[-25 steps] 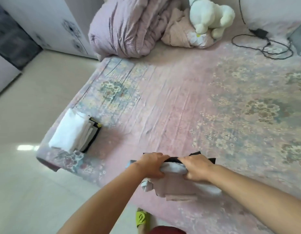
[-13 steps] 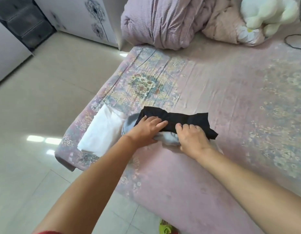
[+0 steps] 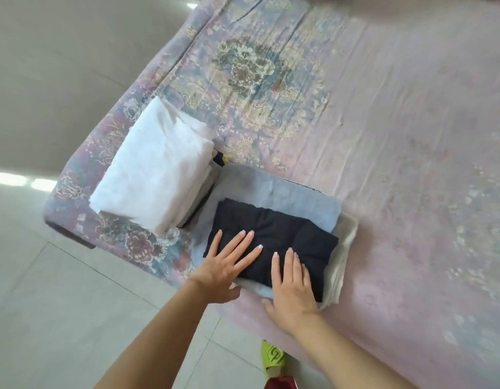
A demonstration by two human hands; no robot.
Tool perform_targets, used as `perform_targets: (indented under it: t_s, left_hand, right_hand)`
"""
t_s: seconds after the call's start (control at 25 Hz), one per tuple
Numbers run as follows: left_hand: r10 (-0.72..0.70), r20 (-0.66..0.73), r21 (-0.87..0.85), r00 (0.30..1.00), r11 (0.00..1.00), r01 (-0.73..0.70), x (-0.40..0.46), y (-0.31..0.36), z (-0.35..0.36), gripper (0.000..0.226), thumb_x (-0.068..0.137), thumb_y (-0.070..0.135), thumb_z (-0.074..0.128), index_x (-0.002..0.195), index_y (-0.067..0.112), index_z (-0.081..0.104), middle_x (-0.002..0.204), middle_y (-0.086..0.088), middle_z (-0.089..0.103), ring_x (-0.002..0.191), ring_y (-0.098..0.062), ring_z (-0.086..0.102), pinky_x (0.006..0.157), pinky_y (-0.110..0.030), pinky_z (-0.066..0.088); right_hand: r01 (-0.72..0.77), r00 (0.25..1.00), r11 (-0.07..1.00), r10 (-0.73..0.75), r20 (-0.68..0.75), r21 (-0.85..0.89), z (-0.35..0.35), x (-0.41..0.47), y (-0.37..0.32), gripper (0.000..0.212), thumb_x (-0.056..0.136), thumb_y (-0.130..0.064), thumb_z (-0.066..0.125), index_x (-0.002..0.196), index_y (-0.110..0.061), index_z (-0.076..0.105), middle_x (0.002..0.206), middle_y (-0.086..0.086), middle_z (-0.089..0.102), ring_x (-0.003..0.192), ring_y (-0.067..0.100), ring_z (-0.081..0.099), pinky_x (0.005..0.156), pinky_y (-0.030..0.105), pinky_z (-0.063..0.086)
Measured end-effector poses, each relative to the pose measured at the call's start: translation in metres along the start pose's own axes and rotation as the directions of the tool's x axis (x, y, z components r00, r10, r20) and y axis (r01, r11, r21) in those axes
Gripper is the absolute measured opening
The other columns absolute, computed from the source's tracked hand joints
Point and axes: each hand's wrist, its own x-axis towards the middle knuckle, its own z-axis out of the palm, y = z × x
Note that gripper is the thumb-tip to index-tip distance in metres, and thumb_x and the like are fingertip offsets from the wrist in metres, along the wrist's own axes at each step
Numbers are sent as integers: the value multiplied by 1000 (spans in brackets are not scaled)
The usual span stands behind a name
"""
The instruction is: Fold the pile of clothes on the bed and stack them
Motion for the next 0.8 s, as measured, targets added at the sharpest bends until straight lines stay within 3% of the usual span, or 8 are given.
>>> perform_targets:
  t_s: [0.08, 0.16, 0.36, 0.44, 0.52, 0.6, 0.68, 0.8]
  left_hand:
    - [71, -99, -41, 993, 996, -76, 4, -10, -13, 77, 86, 54, 41, 152, 20, 19, 158, -10, 17, 146, -27, 15, 114, -58, 13]
    - [-18, -151, -77, 988, 997, 6, 18, -17, -22, 61, 98, 49, 22, 151, 20, 20, 158, -10, 18, 146, -28, 13, 113, -55, 11]
    - [-175, -51, -76, 983, 982, 171, 64, -12, 9, 58, 98, 53, 9, 150, 28, 18, 157, -6, 18, 143, -27, 15, 111, -56, 7]
    - [-213, -74, -77, 974, 975, 207, 76, -17, 23, 60, 95, 53, 15, 151, 31, 6, 158, -3, 5, 145, -24, 6, 112, -53, -4]
    - [-239, 5, -19, 971, 971, 239, 83, -20, 15, 60, 94, 51, 8, 145, 38, -22, 152, 2, -25, 144, -17, -20, 110, -50, -20]
    - [-301, 149, 13, 942, 953, 302, 84, -9, 1, 59, 98, 45, 9, 138, 37, -34, 142, 4, -42, 137, -14, -34, 110, -50, -23]
    - [-339, 224, 21, 914, 939, 343, 77, 3, -21, 61, 101, 37, 15, 146, 29, -25, 149, 1, -35, 142, -18, -28, 116, -49, -15]
    - [-297, 315, 79, 902, 955, 287, 48, 19, -60, 59, 102, 30, 15, 150, 11, -13, 158, -8, -20, 146, -20, -18, 119, -39, -8]
  right_hand:
    - [44, 989, 998, -49, -139, -41, -19, 0, 6, 81, 74, -59, 57, 137, -8, 48, 140, 27, 44, 129, 40, 42, 100, 55, 39]
    - [6, 981, 997, -21, -195, -80, -29, 13, 10, 69, 86, -53, 34, 143, -14, 38, 148, 22, 35, 136, 39, 29, 108, 57, 26]
    - [-86, 996, 996, 86, -9, 24, -1, 49, 27, 66, 95, -61, 6, 149, -25, 19, 154, 16, 21, 142, 37, 13, 104, 65, 20]
    - [-93, 996, 994, 92, 15, 55, 16, 60, 33, 69, 93, -64, -1, 150, -27, 10, 156, 15, 12, 143, 32, 1, 105, 64, 13]
    - [-80, 997, 995, 79, 18, 54, 13, 66, 33, 74, 83, -71, -14, 148, -34, -14, 158, 7, -19, 141, 24, -24, 109, 61, -6]
    - [-87, 989, 995, 81, 120, 49, -1, 63, 37, 69, 83, -72, -10, 138, -38, -32, 146, -2, -43, 134, 18, -40, 110, 54, -17]
    - [-112, 967, 989, 87, 238, 96, -30, 52, 36, 65, 96, -59, 12, 142, -35, -28, 148, -4, -41, 138, 18, -34, 114, 50, -13]
    - [-86, 968, 992, 60, 243, 97, -73, 18, 37, 66, 102, -45, 21, 150, -19, -16, 156, -1, -26, 144, 15, -22, 118, 41, -7]
